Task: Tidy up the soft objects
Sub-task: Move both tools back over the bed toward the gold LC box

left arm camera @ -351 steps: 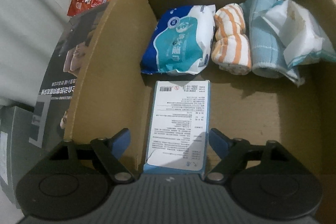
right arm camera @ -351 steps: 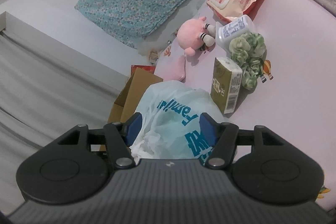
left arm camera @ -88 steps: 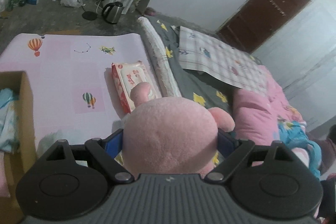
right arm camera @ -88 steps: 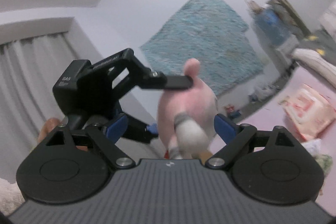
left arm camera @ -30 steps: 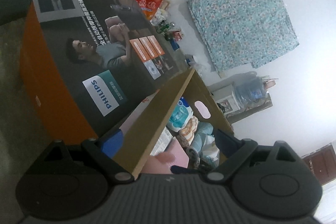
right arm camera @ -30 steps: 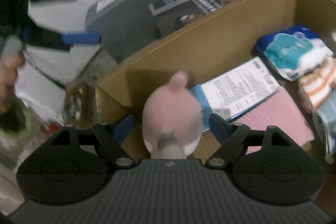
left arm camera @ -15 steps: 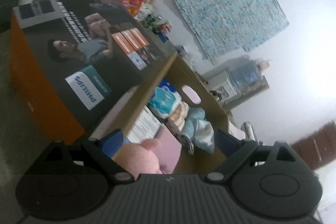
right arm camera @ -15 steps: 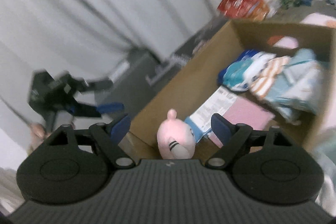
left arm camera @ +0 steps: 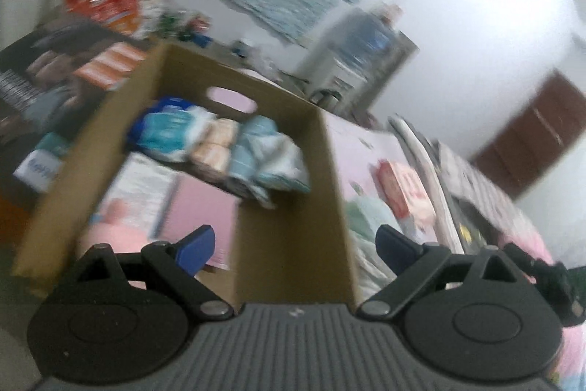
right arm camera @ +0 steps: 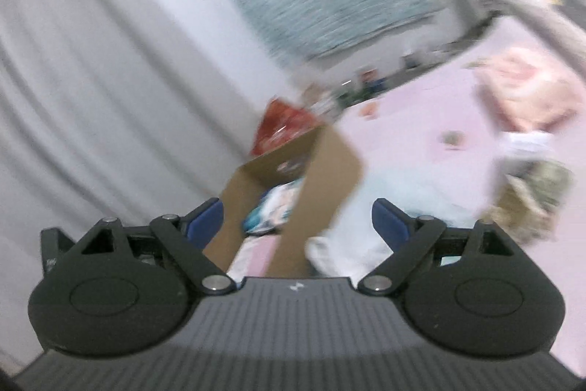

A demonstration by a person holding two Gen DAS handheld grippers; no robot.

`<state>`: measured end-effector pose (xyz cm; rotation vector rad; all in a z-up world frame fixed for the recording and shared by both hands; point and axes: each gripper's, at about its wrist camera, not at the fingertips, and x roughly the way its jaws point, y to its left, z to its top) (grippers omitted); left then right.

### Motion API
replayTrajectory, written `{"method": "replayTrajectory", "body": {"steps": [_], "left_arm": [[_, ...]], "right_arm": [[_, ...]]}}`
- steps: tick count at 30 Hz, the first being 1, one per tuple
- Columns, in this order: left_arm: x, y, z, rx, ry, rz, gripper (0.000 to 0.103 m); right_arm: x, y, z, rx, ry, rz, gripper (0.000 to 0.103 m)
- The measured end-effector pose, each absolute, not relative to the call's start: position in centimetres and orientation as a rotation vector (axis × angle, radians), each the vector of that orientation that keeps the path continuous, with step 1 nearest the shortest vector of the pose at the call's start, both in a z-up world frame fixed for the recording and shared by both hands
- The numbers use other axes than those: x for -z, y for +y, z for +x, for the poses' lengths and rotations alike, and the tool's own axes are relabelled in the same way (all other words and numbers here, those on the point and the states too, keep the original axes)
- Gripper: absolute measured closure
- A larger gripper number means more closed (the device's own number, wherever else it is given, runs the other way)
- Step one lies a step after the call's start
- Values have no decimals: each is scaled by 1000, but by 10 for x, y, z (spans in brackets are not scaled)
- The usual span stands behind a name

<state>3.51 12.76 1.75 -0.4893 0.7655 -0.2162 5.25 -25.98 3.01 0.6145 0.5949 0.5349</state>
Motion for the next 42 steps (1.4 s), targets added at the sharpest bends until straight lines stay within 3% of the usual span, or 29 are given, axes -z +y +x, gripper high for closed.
{"method": "replayTrajectory", "body": {"steps": [10, 22, 37, 42], "left_arm": [[-19, 8, 53, 428, 828, -248, 8], [-19, -147, 113, 657, 866, 210, 4], [71, -265, 196, 761, 1094, 557, 4], [91, -274, 215, 740, 1157, 546, 17]], "right_arm": [[47, -325, 27, -333, 622, 772, 15], [74, -375, 54, -281, 574, 824, 14], [70, -422, 109, -296, 584, 827, 15], [75, -416, 139, -289, 672, 785, 15]]}}
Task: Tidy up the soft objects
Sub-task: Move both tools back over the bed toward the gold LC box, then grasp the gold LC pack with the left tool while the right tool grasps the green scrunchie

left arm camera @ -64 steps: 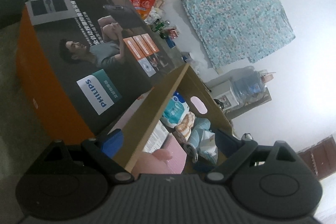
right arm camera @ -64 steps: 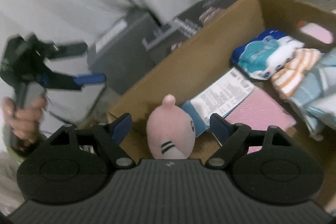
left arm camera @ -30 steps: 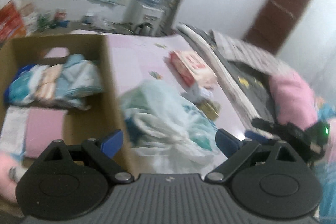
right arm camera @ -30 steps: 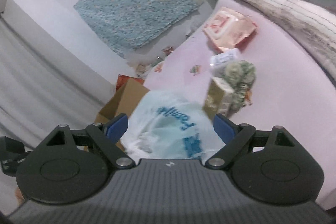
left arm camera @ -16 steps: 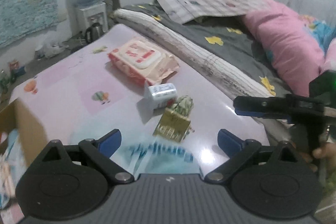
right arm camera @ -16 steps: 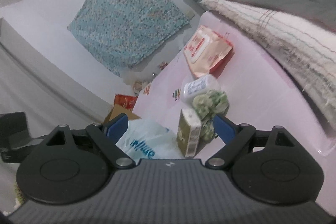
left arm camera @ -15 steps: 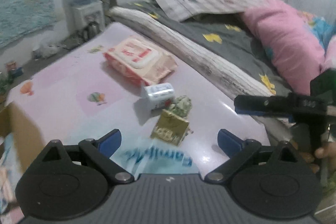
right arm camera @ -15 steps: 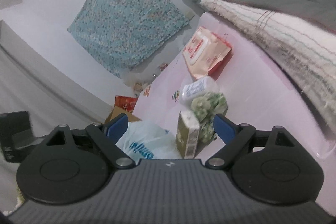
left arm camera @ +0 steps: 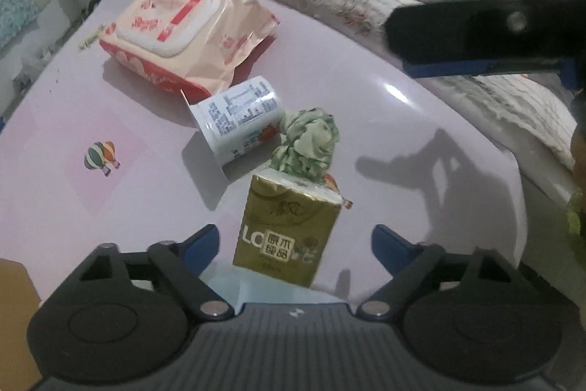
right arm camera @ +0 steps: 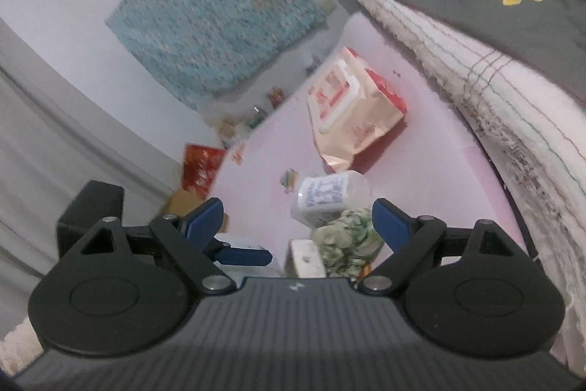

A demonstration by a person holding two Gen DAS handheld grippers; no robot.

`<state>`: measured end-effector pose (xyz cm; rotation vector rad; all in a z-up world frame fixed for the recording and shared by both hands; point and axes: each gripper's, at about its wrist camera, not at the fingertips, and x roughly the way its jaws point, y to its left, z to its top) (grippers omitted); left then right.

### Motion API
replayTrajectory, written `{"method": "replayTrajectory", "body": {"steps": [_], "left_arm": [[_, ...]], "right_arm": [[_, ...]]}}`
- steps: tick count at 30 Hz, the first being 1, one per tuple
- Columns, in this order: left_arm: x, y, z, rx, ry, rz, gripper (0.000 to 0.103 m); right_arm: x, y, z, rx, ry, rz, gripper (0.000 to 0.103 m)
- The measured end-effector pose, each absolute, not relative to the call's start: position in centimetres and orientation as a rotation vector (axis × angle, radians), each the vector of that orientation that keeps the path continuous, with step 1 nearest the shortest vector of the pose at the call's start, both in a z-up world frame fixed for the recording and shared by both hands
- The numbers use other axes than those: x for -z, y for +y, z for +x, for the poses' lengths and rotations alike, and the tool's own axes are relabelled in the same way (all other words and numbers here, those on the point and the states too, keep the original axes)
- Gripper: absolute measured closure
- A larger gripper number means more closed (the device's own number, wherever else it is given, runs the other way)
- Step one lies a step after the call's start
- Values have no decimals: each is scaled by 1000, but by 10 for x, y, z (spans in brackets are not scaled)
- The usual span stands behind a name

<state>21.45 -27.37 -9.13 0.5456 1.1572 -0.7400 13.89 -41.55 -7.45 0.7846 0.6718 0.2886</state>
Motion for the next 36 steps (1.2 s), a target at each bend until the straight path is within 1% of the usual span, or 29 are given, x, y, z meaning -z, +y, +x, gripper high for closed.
{"method": "replayTrajectory", "body": {"steps": [3, 6, 12, 13, 16, 18, 19, 20, 22, 25, 28, 36], "left_arm": [[97, -273, 221, 737, 1182, 516, 30], [100, -271, 226, 721, 1192, 503, 37], [107, -268, 231, 713, 1215, 473, 38], [108, -268, 233, 710, 1219, 467, 38], [110, -266, 237, 699, 1224, 434, 41], [109, -265, 237, 694, 1221, 416, 42], [109, -264, 237, 692, 1219, 410, 43], [108, -263, 237, 691, 1217, 403, 43], [106, -261, 236, 695, 1209, 384, 43], [98, -257, 234, 703, 1186, 351, 43], [83, -253, 231, 719, 1149, 305, 43], [25, -228, 209, 778, 1022, 139, 43]], "right_arm": [[86, -407, 153, -272, 734, 759, 15], [100, -395, 165, -241, 804, 716, 17], [126, -383, 184, -219, 855, 711, 38], [130, -381, 185, -217, 866, 716, 44], [141, -380, 189, -218, 876, 738, 57], [143, -380, 189, -209, 863, 741, 62], [144, -380, 189, -204, 857, 740, 70], [145, -380, 187, -199, 849, 746, 74], [147, -383, 182, -195, 833, 774, 78], [142, -389, 168, -176, 788, 804, 80], [130, -397, 152, -149, 725, 819, 80], [74, -407, 101, -141, 531, 842, 80]]}}
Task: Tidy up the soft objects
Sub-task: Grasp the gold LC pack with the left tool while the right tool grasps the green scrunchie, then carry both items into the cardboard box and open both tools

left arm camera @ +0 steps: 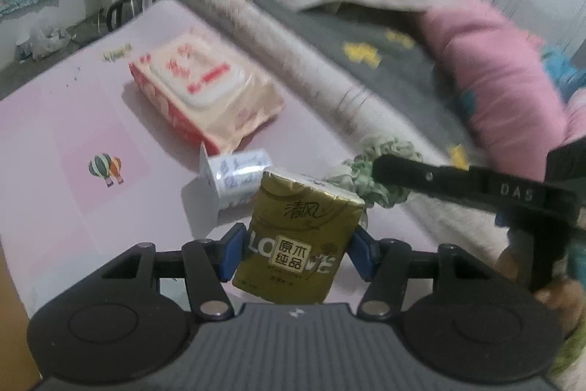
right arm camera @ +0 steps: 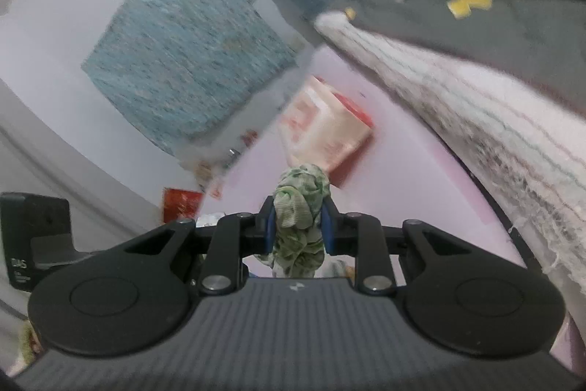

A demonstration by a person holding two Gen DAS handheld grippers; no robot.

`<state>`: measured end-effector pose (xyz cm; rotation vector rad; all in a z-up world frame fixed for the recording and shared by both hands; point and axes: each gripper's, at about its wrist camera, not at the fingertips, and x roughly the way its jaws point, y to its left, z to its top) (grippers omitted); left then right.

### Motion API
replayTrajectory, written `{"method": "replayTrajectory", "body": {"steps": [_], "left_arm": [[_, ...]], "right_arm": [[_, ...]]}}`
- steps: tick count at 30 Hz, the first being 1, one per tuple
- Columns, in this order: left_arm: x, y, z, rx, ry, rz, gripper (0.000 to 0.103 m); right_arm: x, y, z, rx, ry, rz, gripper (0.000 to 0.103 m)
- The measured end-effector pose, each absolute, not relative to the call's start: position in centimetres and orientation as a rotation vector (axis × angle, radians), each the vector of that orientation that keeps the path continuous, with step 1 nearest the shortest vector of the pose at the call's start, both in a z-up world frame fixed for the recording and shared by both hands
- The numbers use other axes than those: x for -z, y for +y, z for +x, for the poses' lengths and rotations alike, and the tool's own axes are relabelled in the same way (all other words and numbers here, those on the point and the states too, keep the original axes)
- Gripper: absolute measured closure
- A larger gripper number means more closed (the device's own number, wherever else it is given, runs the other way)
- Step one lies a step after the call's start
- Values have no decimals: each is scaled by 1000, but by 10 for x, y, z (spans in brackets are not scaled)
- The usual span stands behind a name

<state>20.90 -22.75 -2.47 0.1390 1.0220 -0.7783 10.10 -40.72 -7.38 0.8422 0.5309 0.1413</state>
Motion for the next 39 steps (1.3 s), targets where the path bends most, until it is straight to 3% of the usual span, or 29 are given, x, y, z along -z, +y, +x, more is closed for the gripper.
{"method": "replayTrajectory", "body": {"steps": [10, 19, 29, 39], "left_arm": [[-57, -135, 160, 753, 870, -65, 43], [-97, -9, 106, 543, 740, -190, 43], [-44, 90, 106, 326, 816, -336, 43], [25, 151, 127, 216, 929, -454, 43]], "right_arm": [[-16, -359, 74, -340, 422, 721, 80], [-64, -257, 90, -643, 479, 643, 80], [-59, -131, 145, -802, 766, 539, 80], [-26, -26, 183, -762, 1049, 210, 79]]}}
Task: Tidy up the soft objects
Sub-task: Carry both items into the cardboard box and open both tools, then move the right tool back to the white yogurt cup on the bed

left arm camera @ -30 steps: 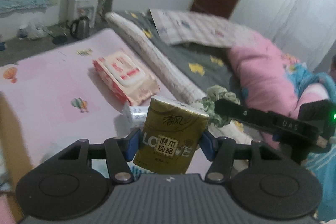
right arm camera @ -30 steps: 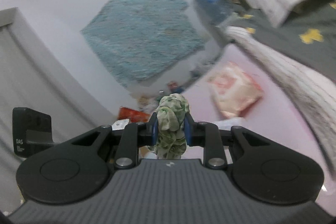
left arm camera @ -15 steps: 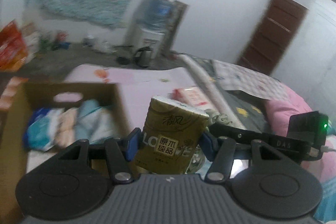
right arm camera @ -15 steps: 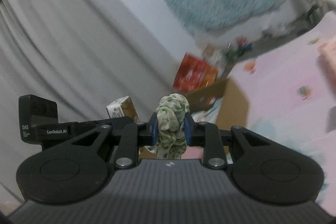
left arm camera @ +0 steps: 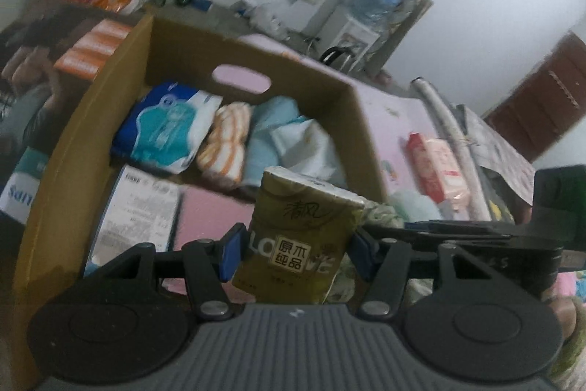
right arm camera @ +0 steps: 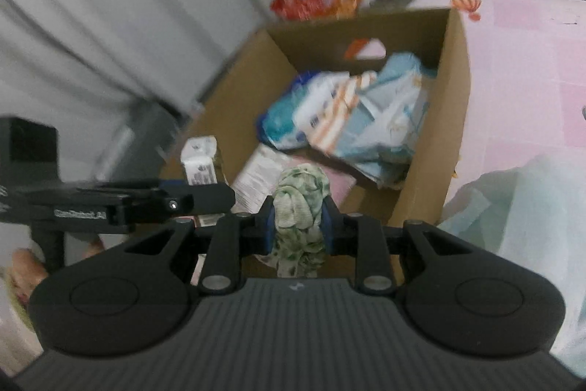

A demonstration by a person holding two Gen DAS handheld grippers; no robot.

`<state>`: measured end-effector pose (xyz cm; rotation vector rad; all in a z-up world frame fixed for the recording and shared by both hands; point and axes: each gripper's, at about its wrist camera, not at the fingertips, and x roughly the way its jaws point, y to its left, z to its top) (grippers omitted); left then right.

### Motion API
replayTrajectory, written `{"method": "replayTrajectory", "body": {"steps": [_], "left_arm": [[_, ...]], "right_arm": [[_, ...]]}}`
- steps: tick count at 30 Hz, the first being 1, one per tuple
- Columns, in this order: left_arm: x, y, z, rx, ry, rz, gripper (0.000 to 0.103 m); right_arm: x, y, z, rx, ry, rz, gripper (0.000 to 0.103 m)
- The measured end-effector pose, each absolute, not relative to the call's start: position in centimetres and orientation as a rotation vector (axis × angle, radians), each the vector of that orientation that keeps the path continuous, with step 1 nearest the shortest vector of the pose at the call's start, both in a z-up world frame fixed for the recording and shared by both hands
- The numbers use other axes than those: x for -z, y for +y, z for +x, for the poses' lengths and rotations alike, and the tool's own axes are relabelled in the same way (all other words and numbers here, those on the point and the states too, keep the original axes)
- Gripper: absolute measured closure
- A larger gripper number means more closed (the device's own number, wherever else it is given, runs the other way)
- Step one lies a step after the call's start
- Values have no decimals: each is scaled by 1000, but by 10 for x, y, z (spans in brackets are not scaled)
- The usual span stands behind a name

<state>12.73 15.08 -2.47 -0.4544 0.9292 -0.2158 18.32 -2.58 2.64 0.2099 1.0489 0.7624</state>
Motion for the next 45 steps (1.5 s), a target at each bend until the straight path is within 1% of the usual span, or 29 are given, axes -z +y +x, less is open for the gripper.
{"method": "replayTrajectory", "body": {"steps": [5, 9, 12, 13, 15, 18, 21, 23, 29, 34, 36, 37, 38, 41, 45], "left_arm": [[39, 155, 134, 222, 963, -464, 43], [45, 150, 138, 235, 992, -454, 43], [47, 148, 141, 239, 1007, -445, 43], [48, 147, 142, 240, 1012, -444, 43], [50, 145, 144, 244, 1024, -445, 43], [52, 142, 146, 254, 1041, -447, 43], [54, 137, 148, 263, 1061, -460, 43], [57, 133, 151, 263, 1089, -465, 43], [66, 114, 160, 257, 1175, -442, 43], [80, 95, 174, 245, 1282, -424, 42], [87, 88, 179, 235, 1324, -409, 37], [89, 85, 180, 227, 1339, -410, 36], [91, 84, 181, 219, 1341, -415, 35], [90, 80, 180, 216, 1337, -423, 29], [84, 78, 177, 206, 1323, -411, 27]], "right_arm": [[-11, 7, 199, -698, 1080, -16, 75], [-7, 24, 205, -659, 1062, -166, 73], [-6, 32, 212, -634, 1043, -219, 59], [-7, 32, 212, -627, 1033, -227, 53], [-9, 31, 214, -618, 1010, -233, 48], [-18, 20, 213, -606, 976, -199, 43], [-32, 2, 207, -591, 935, -144, 43], [-42, -15, 200, -577, 898, -99, 36], [-65, -77, 182, -537, 812, 95, 32], [-70, -117, 170, -507, 780, 181, 29], [-69, -129, 166, -500, 779, 197, 28], [-67, -134, 165, -499, 783, 203, 28], [-66, -138, 164, -500, 785, 209, 28], [-60, -145, 162, -498, 789, 220, 27], [-56, -153, 159, -492, 787, 243, 27]]}}
